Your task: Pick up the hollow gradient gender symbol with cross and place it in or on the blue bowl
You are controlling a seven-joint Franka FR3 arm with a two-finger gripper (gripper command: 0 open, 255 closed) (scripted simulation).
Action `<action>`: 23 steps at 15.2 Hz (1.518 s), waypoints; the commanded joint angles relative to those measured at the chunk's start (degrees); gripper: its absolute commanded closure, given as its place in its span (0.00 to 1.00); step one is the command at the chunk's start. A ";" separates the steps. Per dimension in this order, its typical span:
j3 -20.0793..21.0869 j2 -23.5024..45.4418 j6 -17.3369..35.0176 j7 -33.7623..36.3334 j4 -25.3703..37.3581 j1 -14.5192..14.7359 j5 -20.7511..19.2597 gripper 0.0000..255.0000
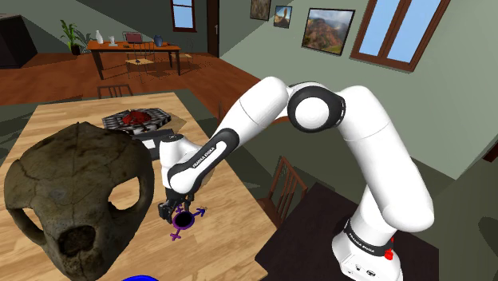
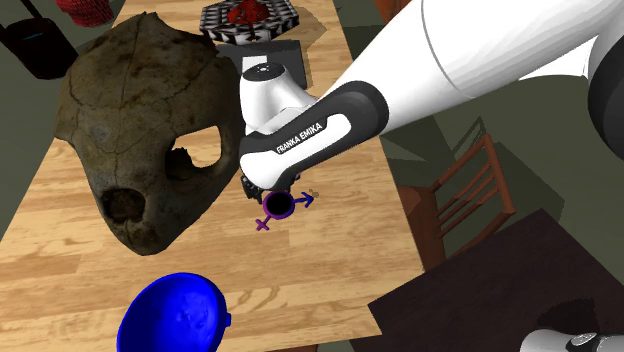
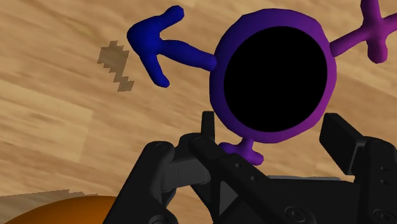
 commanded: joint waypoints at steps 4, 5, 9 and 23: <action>0.00 0.06 -0.02 0.01 0.00 0.02 0.00 1.00; 0.00 0.02 -0.02 0.01 -0.04 0.01 0.00 1.00; 0.41 -2.39 -1.78 0.02 -0.68 -0.32 0.37 1.00; 1.72 -10.02 -8.72 -0.03 -1.28 -1.38 1.76 1.00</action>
